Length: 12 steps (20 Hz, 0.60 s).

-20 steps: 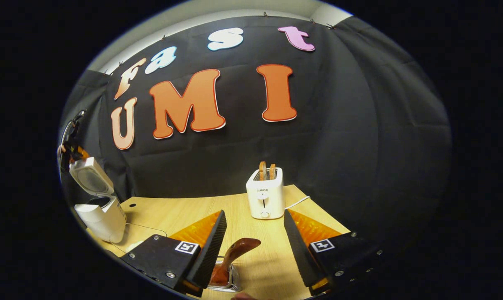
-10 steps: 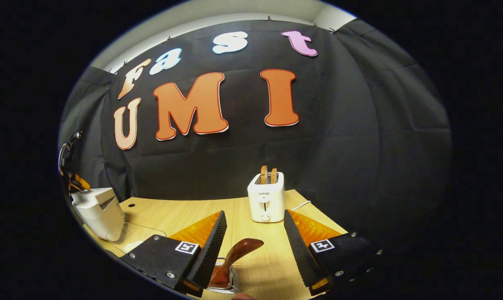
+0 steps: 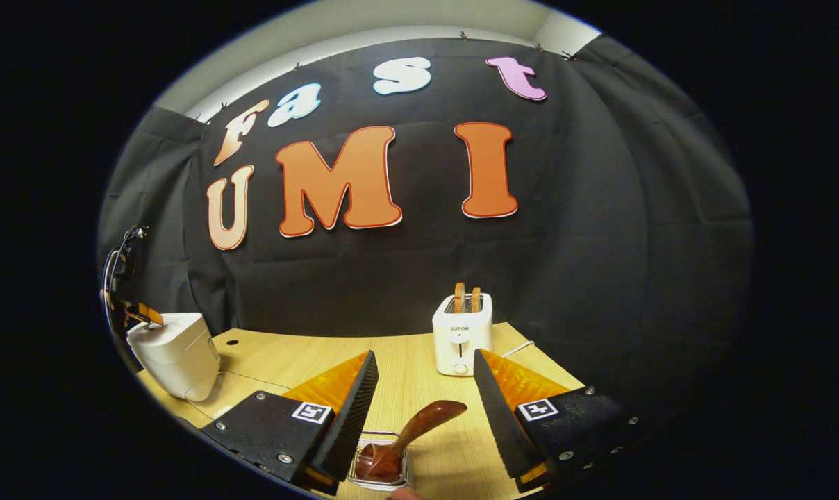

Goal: Close the left gripper, press the button to open the rice cooker; take a wooden spoon from the chopstick holder with the right hand, scoop a spoonful of rice and pour it into the rice cooker, then put the wooden spoon back into the chopstick holder.

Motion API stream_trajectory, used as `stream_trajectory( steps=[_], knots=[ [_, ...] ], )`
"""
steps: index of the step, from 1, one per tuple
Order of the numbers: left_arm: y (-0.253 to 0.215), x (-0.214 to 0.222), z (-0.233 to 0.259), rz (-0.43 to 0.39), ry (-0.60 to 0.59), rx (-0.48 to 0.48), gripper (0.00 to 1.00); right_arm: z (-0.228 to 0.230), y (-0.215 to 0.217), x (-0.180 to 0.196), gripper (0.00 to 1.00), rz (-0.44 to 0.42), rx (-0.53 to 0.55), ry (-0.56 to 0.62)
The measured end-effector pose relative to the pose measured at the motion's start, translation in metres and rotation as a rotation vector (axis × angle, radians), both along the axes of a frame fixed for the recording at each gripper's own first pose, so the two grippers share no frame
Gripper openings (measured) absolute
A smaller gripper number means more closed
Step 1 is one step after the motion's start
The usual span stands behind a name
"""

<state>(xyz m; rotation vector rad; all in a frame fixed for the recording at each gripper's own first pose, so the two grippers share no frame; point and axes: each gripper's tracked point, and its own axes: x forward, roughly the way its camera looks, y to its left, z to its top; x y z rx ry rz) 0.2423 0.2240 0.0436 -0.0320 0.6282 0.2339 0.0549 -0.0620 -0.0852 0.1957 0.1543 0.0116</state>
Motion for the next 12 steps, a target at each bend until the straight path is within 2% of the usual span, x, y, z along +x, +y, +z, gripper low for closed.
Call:
stream_trajectory(
  steps=[4, 9, 12],
  knots=[
    [-0.005, 0.005, 0.009, -0.027, -0.118, -0.033, 0.85, 0.006, 0.000, -0.003, 0.82, 0.006, 0.009, -0.032],
    [-0.012, 0.014, 0.053, -0.058, -0.363, 0.069, 0.92, 0.020, -0.004, -0.005, 0.82, -0.014, -0.023, -0.086],
    [-0.019, 0.012, 0.072, -0.072, -0.465, 0.085, 0.95, 0.028, 0.001, -0.005, 0.82, -0.013, -0.047, -0.121]
  ],
)
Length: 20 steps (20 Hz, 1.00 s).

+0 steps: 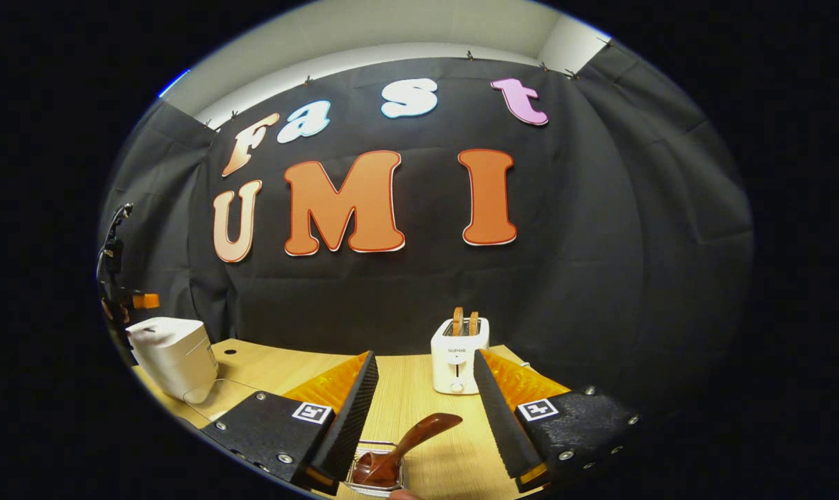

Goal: Close the left gripper, press the button to open the rice cooker; take a wooden spoon from the chopstick holder with the right hand, scoop a spoonful of rice and pour it into the rice cooker, then put the wooden spoon back into the chopstick holder.

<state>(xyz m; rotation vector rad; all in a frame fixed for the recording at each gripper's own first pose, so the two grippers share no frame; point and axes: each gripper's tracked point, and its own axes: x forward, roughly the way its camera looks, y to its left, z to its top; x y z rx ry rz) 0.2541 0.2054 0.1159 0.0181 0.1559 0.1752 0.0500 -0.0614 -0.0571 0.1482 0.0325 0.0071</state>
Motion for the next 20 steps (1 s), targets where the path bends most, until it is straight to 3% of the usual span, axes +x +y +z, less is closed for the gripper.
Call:
stream_trajectory(
  steps=[6, 9, 19, 20],
  knots=[
    [-0.026, -0.006, 0.024, -0.055, -0.122, 0.043, 0.95, 0.014, 0.014, -0.001, 0.84, 0.003, -0.036, -0.046],
    [-0.039, -0.005, 0.028, -0.045, -0.172, 0.063, 0.96, 0.020, 0.029, -0.001, 0.84, 0.036, -0.007, -0.075],
    [-0.092, -0.009, 0.029, -0.176, -0.267, 0.040, 0.94, 0.030, 0.037, -0.002, 0.84, 0.041, -0.028, -0.123],
    [-0.097, -0.011, 0.030, -0.189, -0.278, 0.049, 0.94, 0.030, 0.037, -0.001, 0.80, 0.038, -0.034, -0.122]
  ],
)
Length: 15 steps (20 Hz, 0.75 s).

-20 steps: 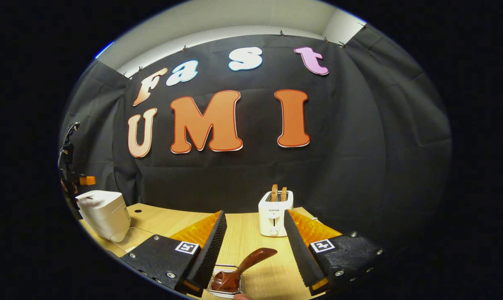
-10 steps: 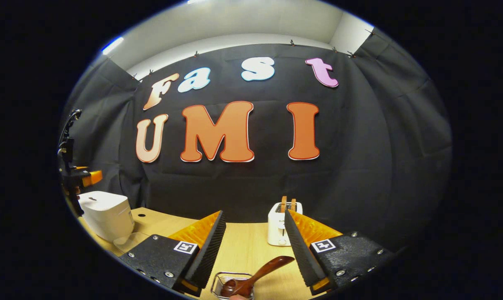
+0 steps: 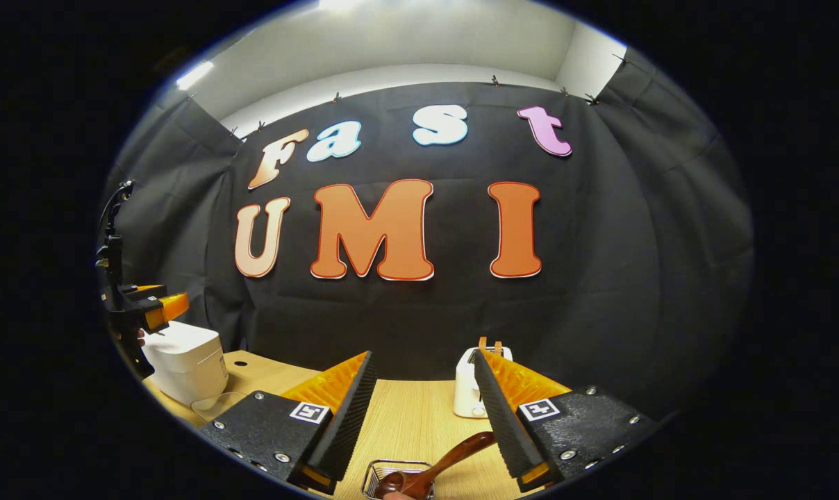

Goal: Close the left gripper, press the button to open the rice cooker; take a wooden spoon from the chopstick holder with the right hand, scoop a spoonful of rice and pour it into the rice cooker, then put the wooden spoon back into the chopstick holder.

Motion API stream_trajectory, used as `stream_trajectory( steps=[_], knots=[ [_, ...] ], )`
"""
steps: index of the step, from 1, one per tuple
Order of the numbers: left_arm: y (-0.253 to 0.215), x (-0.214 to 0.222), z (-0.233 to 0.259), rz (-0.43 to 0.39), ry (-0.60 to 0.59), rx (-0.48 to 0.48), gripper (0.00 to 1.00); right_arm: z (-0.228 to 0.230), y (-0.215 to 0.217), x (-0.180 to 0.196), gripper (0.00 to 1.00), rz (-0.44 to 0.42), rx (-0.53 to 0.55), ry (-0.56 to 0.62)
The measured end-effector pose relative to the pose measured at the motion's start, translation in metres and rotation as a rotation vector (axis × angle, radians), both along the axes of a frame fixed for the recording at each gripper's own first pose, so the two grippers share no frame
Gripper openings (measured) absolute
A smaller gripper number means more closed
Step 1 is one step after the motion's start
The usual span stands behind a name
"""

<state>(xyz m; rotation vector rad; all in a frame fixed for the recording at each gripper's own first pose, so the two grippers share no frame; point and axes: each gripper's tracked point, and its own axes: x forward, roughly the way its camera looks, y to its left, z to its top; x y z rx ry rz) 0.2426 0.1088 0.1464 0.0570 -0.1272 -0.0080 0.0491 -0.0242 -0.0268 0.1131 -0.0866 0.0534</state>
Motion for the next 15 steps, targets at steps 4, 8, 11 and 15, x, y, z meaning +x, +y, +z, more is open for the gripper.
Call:
stream_trajectory(
  steps=[4, 8, 11, 15],
  knots=[
    [-0.013, -0.005, -0.001, -0.020, -0.026, 0.062, 0.95, 0.003, 0.002, 0.002, 0.84, -0.001, -0.018, -0.010],
    [-0.020, -0.004, -0.008, -0.031, -0.012, 0.070, 0.98, -0.002, 0.007, 0.002, 0.84, -0.013, -0.056, 0.000],
    [-0.019, 0.000, -0.010, -0.026, -0.011, 0.055, 0.99, -0.005, 0.011, 0.002, 0.85, -0.008, -0.069, 0.004],
    [-0.012, -0.001, -0.008, 0.009, -0.035, 0.056, 0.94, -0.001, 0.010, 0.002, 0.85, 0.000, -0.065, -0.004]
  ],
)
